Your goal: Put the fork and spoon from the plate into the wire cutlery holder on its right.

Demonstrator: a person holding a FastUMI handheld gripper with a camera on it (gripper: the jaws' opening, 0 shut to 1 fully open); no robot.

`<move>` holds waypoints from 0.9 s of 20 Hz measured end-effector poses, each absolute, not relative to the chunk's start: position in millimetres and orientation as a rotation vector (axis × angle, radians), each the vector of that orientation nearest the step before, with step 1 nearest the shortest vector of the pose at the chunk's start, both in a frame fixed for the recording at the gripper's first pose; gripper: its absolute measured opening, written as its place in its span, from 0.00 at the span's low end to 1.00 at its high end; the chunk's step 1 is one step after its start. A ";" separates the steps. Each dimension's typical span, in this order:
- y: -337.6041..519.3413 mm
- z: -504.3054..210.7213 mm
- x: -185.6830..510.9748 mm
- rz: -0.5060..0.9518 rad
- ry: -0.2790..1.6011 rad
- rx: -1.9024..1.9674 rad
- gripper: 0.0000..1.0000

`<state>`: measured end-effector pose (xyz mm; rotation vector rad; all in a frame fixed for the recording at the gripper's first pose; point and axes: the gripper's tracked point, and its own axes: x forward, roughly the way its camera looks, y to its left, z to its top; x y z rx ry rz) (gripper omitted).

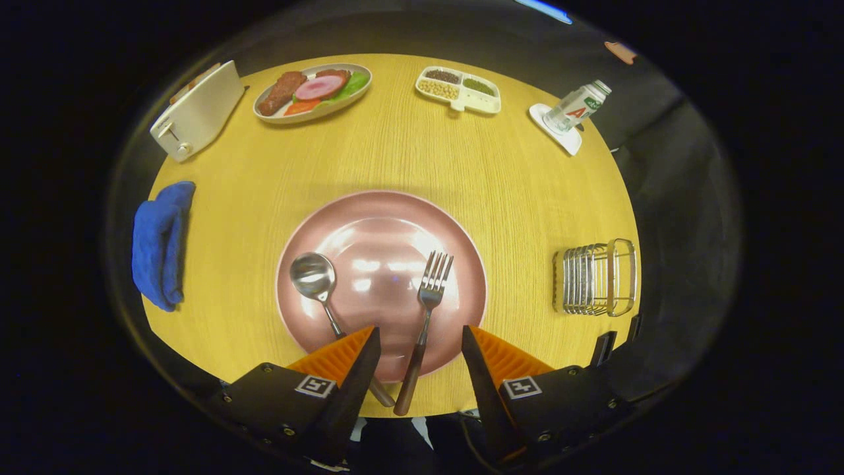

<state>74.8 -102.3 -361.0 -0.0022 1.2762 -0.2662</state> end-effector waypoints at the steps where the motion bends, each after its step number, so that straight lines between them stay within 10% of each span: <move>1: -104.7 -368.5 77.8 -0.267 1.278 0.004 0.77; 9: -106.1 -404.5 72.2 -0.245 1.330 0.068 0.69; 12: -99.7 -415.0 73.3 -0.206 1.334 0.082 0.52; 13: -99.1 -414.8 72.2 -0.198 1.346 0.081 0.28; 18: -92.8 -410.6 75.9 -0.164 1.341 0.080 0.05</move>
